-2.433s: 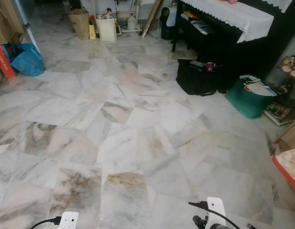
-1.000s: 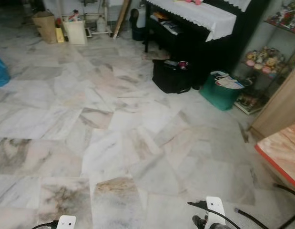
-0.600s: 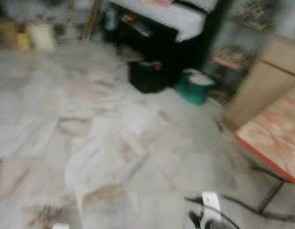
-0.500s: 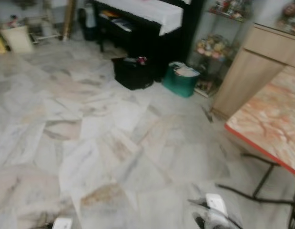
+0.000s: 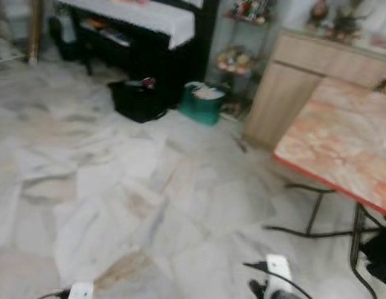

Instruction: Hang hanger

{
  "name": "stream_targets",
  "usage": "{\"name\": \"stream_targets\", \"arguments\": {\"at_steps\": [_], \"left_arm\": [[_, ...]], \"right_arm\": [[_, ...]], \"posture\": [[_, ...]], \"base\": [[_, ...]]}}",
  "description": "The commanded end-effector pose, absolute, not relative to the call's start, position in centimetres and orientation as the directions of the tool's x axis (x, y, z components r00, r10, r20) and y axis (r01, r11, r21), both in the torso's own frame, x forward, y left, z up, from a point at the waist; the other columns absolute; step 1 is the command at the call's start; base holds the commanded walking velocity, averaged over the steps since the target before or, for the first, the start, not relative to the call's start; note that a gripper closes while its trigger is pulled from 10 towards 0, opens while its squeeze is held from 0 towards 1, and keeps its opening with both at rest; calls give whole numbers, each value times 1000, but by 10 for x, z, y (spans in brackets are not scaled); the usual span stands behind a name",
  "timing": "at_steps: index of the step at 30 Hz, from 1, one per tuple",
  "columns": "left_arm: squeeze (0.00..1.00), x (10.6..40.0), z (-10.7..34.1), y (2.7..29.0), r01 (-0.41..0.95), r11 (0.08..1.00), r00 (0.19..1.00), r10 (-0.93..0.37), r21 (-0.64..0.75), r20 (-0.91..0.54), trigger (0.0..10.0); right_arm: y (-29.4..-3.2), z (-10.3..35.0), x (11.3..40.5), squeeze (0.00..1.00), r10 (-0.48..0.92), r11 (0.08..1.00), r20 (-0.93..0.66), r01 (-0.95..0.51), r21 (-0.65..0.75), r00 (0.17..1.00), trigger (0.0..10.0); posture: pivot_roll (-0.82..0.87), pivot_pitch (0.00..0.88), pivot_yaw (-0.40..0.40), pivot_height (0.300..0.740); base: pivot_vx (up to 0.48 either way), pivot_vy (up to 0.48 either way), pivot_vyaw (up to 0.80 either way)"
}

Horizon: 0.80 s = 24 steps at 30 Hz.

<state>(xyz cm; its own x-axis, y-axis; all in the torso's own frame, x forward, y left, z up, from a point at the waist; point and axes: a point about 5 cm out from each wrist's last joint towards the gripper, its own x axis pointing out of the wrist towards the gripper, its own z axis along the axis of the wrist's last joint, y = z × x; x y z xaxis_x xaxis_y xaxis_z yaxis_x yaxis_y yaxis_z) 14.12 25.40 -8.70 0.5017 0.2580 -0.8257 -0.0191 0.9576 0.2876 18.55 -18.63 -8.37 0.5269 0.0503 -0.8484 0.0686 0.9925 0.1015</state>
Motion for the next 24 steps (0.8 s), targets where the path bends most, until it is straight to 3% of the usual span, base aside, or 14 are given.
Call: {"name": "stream_targets", "arguments": {"at_steps": [1,13,24], "left_arm": [[0,141,-89,249,21,959,496,235,283,-836,10000],[0,125,-92,255,7,959,473,245,282,-846,10000],[0,113,-94,260,11,960,456,244,280,-856,10000]], "right_arm": [[-195,-82,187,0,20,992,-842,96,86,540,10000],[-195,-82,186,0,-5,991,-842,114,67,540,10000],[-195,-83,185,0,-1,993,-846,103,64,533,10000]], "posture": [[43,0,-70,740],[46,0,-68,740],[42,0,-62,740]], "base": [[0,-296,0],[0,-480,0],[0,-480,-670]]}}
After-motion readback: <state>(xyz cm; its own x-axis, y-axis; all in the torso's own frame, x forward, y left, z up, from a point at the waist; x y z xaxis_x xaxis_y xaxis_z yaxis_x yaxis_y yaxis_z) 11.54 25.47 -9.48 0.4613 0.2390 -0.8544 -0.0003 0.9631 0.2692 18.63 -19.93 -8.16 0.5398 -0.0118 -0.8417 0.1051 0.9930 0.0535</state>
